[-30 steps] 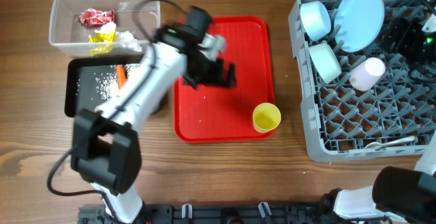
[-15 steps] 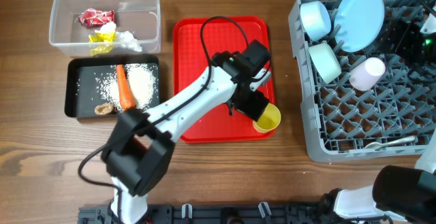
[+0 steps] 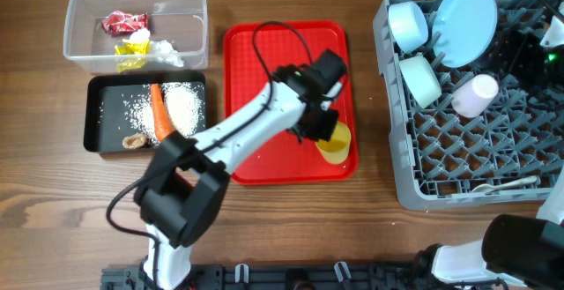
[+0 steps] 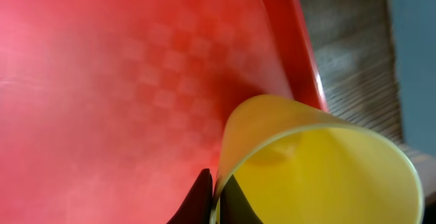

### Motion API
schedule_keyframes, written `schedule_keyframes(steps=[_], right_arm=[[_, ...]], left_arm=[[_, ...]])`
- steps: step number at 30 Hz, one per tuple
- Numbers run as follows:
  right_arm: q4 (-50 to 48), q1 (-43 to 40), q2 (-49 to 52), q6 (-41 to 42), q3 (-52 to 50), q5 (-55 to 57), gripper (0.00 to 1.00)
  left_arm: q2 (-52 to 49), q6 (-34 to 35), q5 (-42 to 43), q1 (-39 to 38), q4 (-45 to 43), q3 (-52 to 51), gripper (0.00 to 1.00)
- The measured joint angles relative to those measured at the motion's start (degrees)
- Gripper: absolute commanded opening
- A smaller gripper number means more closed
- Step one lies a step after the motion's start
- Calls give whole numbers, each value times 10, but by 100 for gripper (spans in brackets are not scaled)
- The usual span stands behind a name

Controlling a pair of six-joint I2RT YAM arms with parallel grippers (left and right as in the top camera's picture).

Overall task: Sort waste into correct bins and load items into the dishwasher rack
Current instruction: 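Reach the left gripper to the yellow cup and grasp it, then lift the yellow cup and hand it to the right gripper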

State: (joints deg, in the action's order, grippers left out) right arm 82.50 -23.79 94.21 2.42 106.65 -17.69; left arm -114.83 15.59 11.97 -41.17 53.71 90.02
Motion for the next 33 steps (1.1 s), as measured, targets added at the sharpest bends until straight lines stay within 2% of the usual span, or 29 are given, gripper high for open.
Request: schedule_keyframes(steps=[4, 8, 11, 15, 18, 27, 30, 33], right_arm=[[5, 32, 0, -39, 0, -71, 91], [1, 93, 0, -68, 0, -138, 92], [-14, 141, 0, -86, 0, -169, 93], [-65, 219, 3, -102, -1, -217, 95], [-132, 260, 5, -114, -22, -279, 97], [-372, 265, 10, -111, -189, -549, 100], [-480, 265, 12, -82, -233, -611, 100], [-526, 265, 13, -45, -250, -648, 100]], left_arm=[[52, 16, 85, 78, -25, 0, 4], [96, 22, 246, 184, -80, 9, 4], [97, 26, 366, 230, -125, 10, 4], [97, 28, 521, 249, -187, 10, 4], [97, 28, 600, 249, -211, 10, 4], [97, 22, 668, 288, -238, 10, 4], [97, 21, 675, 291, -252, 10, 4], [97, 21, 680, 291, -260, 10, 4]])
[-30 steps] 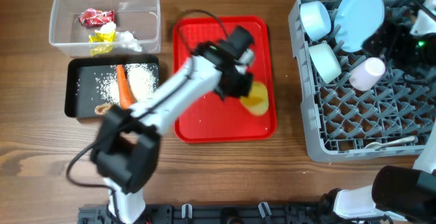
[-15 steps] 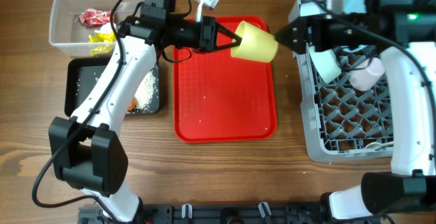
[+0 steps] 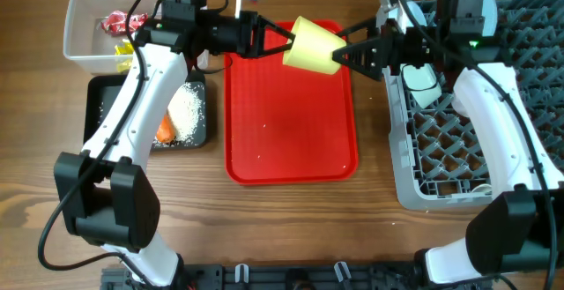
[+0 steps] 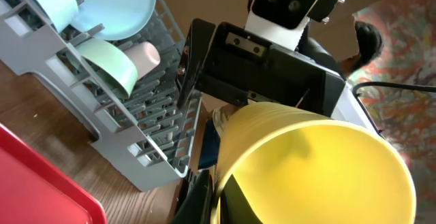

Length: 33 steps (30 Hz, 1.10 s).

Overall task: Sort waste into correct bins and load items into the dishwasher rack
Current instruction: 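Lift the yellow cup and hand it to the right gripper, then release the left gripper and carry the yellow cup right to the rack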

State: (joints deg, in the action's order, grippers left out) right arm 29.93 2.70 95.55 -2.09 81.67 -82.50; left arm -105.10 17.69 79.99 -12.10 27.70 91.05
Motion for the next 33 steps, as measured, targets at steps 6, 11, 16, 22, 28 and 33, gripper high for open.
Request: schedule_keyframes(steps=[6, 11, 16, 22, 28, 33], right_arm=[[-24, 6, 0, 32, 0, -19, 99], [-57, 43, 0, 44, 0, -24, 88], [-97, 51, 0, 83, -1, -21, 72], [-97, 50, 0, 103, -1, -11, 60], [-97, 50, 0, 111, -1, -8, 56], [-97, 50, 0, 112, -1, -6, 55]], left_arm=[[0, 0, 9, 0, -23, 0, 4], [0, 0, 4, -6, -25, 0, 4], [0, 0, -2, -11, -26, 0, 4], [0, 0, -4, -11, -27, 0, 4], [0, 0, -9, -11, -27, 0, 6], [0, -4, -23, -11, -28, 0, 36]])
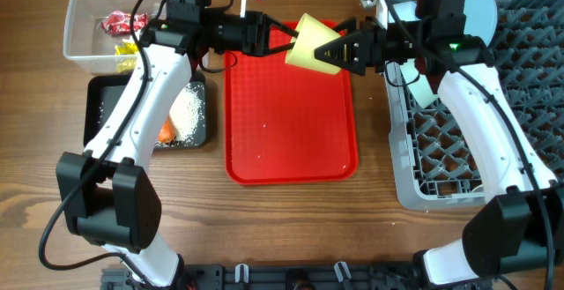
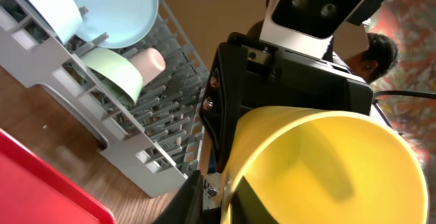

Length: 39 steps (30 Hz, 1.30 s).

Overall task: Sort waste into correct bins and load items into the dishwasher rack
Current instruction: 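Release the left gripper and carry the yellow cup right to the rack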

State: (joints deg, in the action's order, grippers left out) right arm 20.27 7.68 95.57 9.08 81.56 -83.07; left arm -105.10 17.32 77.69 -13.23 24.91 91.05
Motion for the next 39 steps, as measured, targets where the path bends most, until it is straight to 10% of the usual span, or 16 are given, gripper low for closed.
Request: schedule_keyframes(steps=[4, 20, 29, 39], right_arm=[[-3, 0, 0, 6, 0, 4, 54], [108, -96, -2, 16, 0, 210, 49], [396, -141, -39, -24, 81, 499, 50], [593, -279, -58, -36, 148, 670, 50]], left_arm=[[0, 0, -17, 0, 0, 0, 60], [0, 0, -218, 27, 144, 0, 87], [0, 0, -448, 31, 221, 0, 90], [0, 0, -496, 31, 227, -2, 85]])
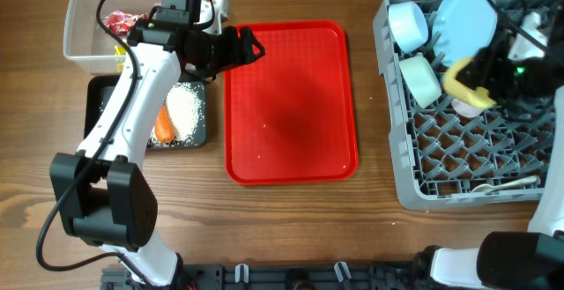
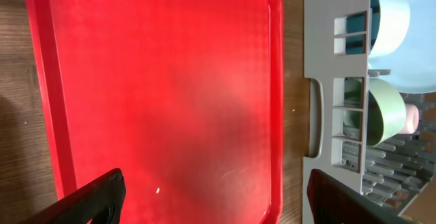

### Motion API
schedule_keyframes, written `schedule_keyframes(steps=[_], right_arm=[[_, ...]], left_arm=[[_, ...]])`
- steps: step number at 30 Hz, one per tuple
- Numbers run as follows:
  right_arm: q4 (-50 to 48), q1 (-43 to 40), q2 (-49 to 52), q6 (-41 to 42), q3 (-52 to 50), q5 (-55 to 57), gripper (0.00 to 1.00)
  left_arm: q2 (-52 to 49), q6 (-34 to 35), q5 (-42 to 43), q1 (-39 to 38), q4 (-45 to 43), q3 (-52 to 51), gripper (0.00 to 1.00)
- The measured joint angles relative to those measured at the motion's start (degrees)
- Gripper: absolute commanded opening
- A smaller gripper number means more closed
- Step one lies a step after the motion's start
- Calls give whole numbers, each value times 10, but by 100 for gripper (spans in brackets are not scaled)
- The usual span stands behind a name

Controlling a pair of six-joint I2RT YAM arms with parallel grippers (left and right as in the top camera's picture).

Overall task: Sort waste into correct bins and load items into the dishwasher rack
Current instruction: 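Release the left gripper and carry the yellow cup right to the rack, then lower the yellow cup into the rack and open the right gripper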

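Note:
The yellow cup (image 1: 458, 82) hangs tilted over the grey dishwasher rack (image 1: 467, 153), just above a pink cup (image 1: 477, 101); my right gripper (image 1: 476, 76) is shut on it. My left gripper (image 1: 251, 45) stands wide open and empty over the far left corner of the red tray (image 1: 291, 122). In the left wrist view its dark fingers (image 2: 88, 200) frame the bare tray (image 2: 163, 81), with the rack's edge (image 2: 323, 81) at the right.
The rack holds a blue plate (image 1: 467, 21), white and green bowls (image 1: 421, 78) and a white spoon (image 1: 507, 184). A clear bin (image 1: 192, 26) with wrappers stands at the far left. A black tray (image 1: 95, 118) below it holds rice and a carrot (image 1: 161, 114).
The cup has passed from my left gripper to my right. The left gripper has opened and drawn back to the tray's left side. The right arm has carried the cup over the rack.
My left gripper was shut on the yellow cup at the tray's near right corner. Then it held the cup aloft over the tray's far edge, facing my open right gripper. Then the right gripper was at the cup. Now the right holds it over the rack.

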State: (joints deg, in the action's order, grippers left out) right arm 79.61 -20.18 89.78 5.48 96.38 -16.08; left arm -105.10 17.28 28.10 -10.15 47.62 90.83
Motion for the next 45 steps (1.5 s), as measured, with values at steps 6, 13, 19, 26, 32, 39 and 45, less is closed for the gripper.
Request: schedule_keyframes(steps=[6, 13, 19, 26, 32, 39, 45], right_arm=[[23, -74, 30, 0, 0, 52, 50], [38, -105, 121, 1, 1, 90, 50], [57, -105, 143, 3, 1, 109, 50], [83, -105, 143, 3, 1, 119, 48], [73, -105, 143, 3, -2, 121, 47], [56, -105, 143, 3, -35, 121, 45], [39, -105, 143, 7, -65, 121, 45]], left_arm=[[0, 0, -5, 0, 8, 0, 85], [0, 0, -8, 0, 15, -1, 85], [0, 0, -9, 0, 15, -1, 85], [0, 0, -12, 0, 16, -1, 84], [0, 0, -30, 0, 27, -1, 85], [0, 0, -35, 0, 28, -1, 86], [0, 0, -35, 0, 28, -1, 85]])
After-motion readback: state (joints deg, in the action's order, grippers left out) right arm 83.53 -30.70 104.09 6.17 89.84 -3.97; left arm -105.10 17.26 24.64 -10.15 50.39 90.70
